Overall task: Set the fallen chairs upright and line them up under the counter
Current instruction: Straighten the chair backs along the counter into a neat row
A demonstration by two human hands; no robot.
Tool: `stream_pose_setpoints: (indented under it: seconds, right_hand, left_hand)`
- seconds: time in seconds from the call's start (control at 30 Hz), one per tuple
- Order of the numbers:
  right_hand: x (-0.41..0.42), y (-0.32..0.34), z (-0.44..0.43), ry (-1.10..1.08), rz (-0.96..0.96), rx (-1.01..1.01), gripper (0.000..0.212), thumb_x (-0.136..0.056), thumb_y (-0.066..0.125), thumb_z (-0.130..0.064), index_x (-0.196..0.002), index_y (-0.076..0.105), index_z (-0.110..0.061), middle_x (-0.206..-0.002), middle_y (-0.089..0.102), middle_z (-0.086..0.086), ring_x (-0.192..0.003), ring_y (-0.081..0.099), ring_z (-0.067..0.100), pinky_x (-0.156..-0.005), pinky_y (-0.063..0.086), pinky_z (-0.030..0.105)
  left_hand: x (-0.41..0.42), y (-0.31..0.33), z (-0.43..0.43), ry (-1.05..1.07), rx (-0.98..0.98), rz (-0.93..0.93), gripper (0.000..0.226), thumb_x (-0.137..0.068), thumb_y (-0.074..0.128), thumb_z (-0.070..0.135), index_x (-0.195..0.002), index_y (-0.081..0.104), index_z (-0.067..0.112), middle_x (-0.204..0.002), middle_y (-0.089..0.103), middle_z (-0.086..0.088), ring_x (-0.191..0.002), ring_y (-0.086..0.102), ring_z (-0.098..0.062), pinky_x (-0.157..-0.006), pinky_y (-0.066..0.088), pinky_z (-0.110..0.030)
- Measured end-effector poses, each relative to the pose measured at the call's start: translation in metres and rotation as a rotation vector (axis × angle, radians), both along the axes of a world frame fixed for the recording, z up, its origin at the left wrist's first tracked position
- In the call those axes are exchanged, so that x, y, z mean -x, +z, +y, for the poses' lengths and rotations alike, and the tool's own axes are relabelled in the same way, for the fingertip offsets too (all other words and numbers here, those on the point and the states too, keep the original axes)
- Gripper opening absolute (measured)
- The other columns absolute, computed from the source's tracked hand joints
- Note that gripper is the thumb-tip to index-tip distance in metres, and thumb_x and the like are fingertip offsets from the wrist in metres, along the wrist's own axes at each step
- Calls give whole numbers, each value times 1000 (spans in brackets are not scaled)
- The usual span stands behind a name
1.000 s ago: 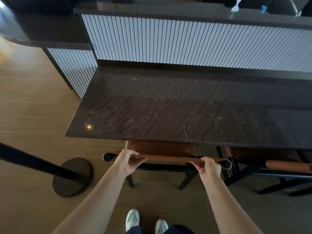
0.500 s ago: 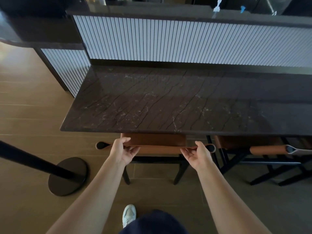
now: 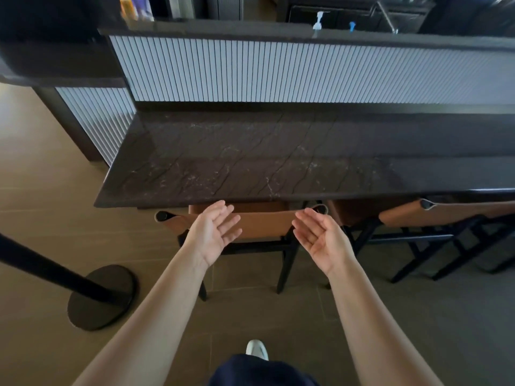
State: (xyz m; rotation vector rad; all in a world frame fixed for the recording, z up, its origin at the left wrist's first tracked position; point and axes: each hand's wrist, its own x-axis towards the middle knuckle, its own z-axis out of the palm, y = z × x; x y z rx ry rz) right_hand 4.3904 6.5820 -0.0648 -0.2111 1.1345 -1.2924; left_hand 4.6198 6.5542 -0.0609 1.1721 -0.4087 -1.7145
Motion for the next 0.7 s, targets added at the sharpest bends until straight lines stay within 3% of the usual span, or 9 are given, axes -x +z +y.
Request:
stream_pose_setpoints:
  seconds: [0.2,0.7]
  right_hand:
    - [-1,10,65,-51,52,59,26,-101,48,-22,-114,69,-15,-112,74,5,-104,70,21,-90,53,37]
    - [127,25,164,-329,52,96,30,-96,53,-23,-121,66,-14,-116,72,4,-106,69,20,-91,51,38]
  left_hand:
    - [10,17,46,-253,152,-35,27,-97,52,19,-121,59,29,-130,61,6,-120,58,-16,-94,51,-38]
    - [141,33,77,-445,183,43,30,-94,56,25,-123,63,19,-121,68,3,-114,63,-18,-94,51,-40]
